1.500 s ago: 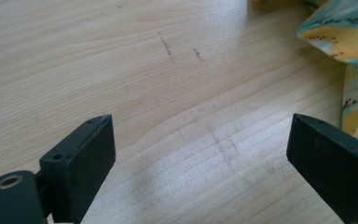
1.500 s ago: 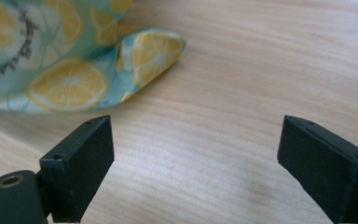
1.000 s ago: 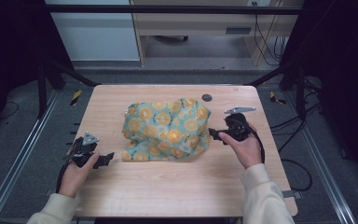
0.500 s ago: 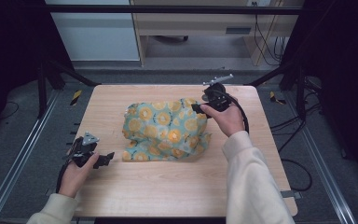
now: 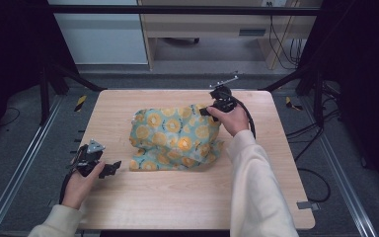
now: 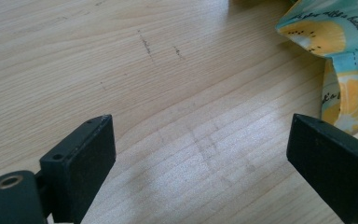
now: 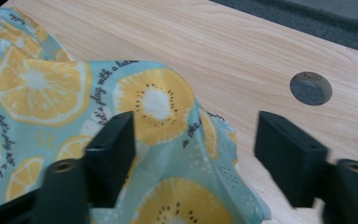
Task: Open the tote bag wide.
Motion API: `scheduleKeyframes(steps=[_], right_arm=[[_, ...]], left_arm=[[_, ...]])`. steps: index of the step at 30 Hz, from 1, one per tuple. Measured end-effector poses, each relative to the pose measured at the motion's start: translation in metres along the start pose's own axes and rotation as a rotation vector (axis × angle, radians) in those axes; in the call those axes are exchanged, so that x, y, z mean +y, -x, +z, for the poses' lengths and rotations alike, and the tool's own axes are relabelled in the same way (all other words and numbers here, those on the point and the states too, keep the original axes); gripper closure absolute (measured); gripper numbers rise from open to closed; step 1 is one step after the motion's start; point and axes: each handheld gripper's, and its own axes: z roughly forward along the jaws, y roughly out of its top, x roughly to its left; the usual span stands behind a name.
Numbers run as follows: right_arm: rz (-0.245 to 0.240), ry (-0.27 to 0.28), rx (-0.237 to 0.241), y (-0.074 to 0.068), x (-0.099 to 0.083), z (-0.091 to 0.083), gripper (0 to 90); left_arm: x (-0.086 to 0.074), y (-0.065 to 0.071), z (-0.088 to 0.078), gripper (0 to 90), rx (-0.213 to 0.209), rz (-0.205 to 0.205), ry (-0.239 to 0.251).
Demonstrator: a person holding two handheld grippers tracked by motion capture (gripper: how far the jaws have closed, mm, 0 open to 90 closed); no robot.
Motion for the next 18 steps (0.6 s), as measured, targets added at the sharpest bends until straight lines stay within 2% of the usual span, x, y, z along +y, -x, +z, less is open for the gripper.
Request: scheduleKeyframes(steps=[1, 2, 4, 5, 6, 7, 10, 11, 14, 18], right_arm=[[-0.008, -0.003, 0.007, 0.0, -0.001, 0.0, 51.7], [-0.025, 0.002, 0.018, 0.0, -0.002, -0.001, 59.3], [-0.028, 0.013, 0.057, -0.002, -0.004, -0.004, 74.1], [-0.034, 0.014, 0.064, -0.002, -0.004, -0.006, 79.1], [-0.034, 0.014, 0.064, -0.002, -0.004, -0.006, 79.1], [-0.049, 0.036, 0.078, -0.005, -0.005, -0.012, 88.0], [-0.054, 0.066, 0.09, -0.01, -0.005, -0.021, 89.9], [-0.067, 0.103, 0.108, -0.017, -0.004, -0.032, 90.0], [-0.098, 0.165, 0.126, -0.031, -0.004, -0.051, 90.0], [-0.167, 0.252, 0.157, -0.055, -0.01, -0.082, 90.0]], left_arm=[[0.0, 0.0, 0.0, 7.8, -0.002, -0.001, -0.002], [0.0, 0.0, 0.001, 7.8, -0.001, -0.006, 0.002], [0.0, 0.0, 0.001, 7.8, -0.002, -0.005, 0.001], [0.0, 0.0, 0.001, 7.8, -0.001, -0.004, -0.001], [0.0, 0.0, 0.001, 7.8, -0.001, -0.004, -0.001], [0.0, 0.0, 0.001, 7.8, -0.002, -0.002, 0.0], [0.001, 0.0, 0.001, 7.8, -0.002, 0.001, -0.001], [0.001, 0.0, 0.001, 7.8, 0.001, -0.002, 0.002], [0.0, -0.001, 0.0, 7.8, 0.004, -0.002, 0.002], [0.0, -0.002, -0.001, 7.8, 0.008, -0.002, -0.001]])
